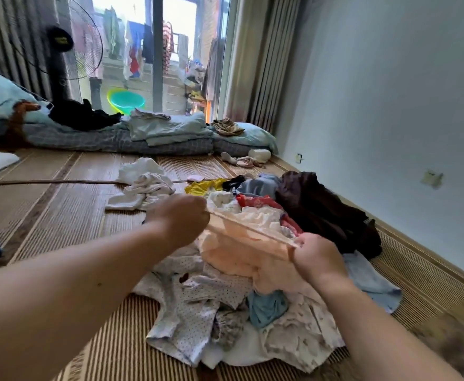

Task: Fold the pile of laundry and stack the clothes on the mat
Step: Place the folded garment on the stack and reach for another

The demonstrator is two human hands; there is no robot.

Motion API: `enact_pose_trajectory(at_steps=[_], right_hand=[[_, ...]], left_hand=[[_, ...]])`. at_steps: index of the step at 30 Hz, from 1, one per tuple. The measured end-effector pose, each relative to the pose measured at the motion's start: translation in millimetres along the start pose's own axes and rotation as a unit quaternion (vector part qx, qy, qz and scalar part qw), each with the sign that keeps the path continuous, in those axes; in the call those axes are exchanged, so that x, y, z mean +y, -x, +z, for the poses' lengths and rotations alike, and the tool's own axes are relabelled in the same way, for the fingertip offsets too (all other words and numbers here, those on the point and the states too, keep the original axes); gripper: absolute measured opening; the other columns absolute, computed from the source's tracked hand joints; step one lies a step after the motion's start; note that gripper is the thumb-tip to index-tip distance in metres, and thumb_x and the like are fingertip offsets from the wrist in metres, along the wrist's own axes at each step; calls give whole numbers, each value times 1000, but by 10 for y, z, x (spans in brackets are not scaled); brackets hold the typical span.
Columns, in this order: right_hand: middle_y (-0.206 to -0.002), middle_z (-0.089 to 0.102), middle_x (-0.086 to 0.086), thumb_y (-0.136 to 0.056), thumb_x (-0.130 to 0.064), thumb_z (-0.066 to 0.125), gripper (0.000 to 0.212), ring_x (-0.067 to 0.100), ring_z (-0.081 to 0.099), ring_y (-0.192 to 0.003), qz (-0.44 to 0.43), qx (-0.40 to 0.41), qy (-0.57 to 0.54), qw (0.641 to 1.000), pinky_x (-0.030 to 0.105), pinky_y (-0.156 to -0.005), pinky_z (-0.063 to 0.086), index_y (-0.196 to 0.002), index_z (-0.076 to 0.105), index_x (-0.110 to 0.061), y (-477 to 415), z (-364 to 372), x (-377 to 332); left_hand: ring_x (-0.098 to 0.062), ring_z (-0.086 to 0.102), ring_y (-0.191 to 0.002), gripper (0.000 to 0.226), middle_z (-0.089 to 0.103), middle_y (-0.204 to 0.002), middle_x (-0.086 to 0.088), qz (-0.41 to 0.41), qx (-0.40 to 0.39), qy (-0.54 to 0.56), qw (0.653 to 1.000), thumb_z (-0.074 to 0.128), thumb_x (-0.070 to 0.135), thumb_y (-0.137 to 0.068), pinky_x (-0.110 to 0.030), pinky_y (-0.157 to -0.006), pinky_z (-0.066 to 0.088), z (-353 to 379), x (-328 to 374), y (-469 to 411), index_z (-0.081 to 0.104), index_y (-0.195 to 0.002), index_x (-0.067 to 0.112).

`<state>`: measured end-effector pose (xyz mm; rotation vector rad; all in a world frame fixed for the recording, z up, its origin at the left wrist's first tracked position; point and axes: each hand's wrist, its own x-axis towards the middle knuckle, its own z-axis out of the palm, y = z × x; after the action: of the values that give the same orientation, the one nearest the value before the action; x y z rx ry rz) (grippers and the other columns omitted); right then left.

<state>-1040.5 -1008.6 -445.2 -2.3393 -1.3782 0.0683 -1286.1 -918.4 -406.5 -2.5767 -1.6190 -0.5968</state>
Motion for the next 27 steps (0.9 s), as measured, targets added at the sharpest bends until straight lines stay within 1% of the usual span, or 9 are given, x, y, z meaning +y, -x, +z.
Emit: enact_pose_trajectory(at_steps=[3,6,8,10,15,19,22,24,27], right_hand=[[-79,63,9,-95,-47,45,41,30,58,-76,1,-22,-116,993,31,-65,41,-69,54,-16,25,-300,-429],[-58,59,7,-93,-63,35,56,24,56,-53,57,-138,-267,952,32,-60,44,-80,59,-14,234,-464,-939],[-54,64,4,-96,-59,36,54,21,62,-47,44,-226,-304,924,31,-61,47,-92,61,-11,416,-513,-1237],[-63,71,4,-100,-46,40,36,19,68,-53,-5,-279,-314,908,32,-65,49,-98,59,-15,595,-535,-1536],[-67,73,-1,-98,-21,52,9,16,72,-66,-88,-291,-330,894,27,-60,50,-99,60,-18,931,-490,-2153],[-80,72,4,-91,-9,57,11,17,72,-68,-130,-316,-340,876,23,-54,46,-95,66,-16,1217,-386,-2464],[-75,69,7,-87,-3,60,12,19,66,-66,-153,-318,-333,874,26,-52,46,-89,65,-13,1387,-310,-2618],[-82,67,12,-85,1,60,18,22,61,-67,-149,-302,-341,878,29,-52,47,-92,64,-15,1430,-288,-2688],[-85,66,13,-81,5,61,22,20,61,-65,-164,-240,-338,895,35,-60,55,-87,64,-16,1413,-284,-2726]], left_hand=[[-22,58,-75,22,60,-83,-2,-18,13,-25,999,44,27,-89,-29,-59,44,-460,-251,83,59,-75,18],[-18,55,-62,21,59,-65,2,-71,7,0,997,53,29,-80,-24,-51,32,-907,-512,309,60,-65,17],[-18,54,-58,22,58,-58,2,-97,1,-6,995,56,26,-79,-24,-49,30,-1149,-706,502,59,-60,15],[-19,54,-56,23,57,-54,1,-129,0,11,992,56,22,-78,-24,-50,32,-1392,-917,748,60,-56,14],[-13,58,-63,22,64,-61,8,-172,-42,122,977,58,12,-80,-24,-54,41,-1796,-1424,1342,73,-71,26],[-6,50,-40,19,55,-45,6,-243,-44,254,935,56,6,-86,-16,-35,35,-1829,-1702,1636,69,-73,12],[-7,42,-33,14,52,-47,2,-281,-55,341,895,57,5,-84,-17,-31,28,-1779,-1790,1723,69,-87,10],[-10,38,-33,8,50,-51,-2,-302,-53,334,891,61,7,-79,-17,-32,25,-1768,-1854,1721,68,-82,8],[-16,40,-41,13,51,-56,-5,-352,-29,199,914,62,15,-77,-19,-39,29,-1811,-1998,1733,60,-65,11]])
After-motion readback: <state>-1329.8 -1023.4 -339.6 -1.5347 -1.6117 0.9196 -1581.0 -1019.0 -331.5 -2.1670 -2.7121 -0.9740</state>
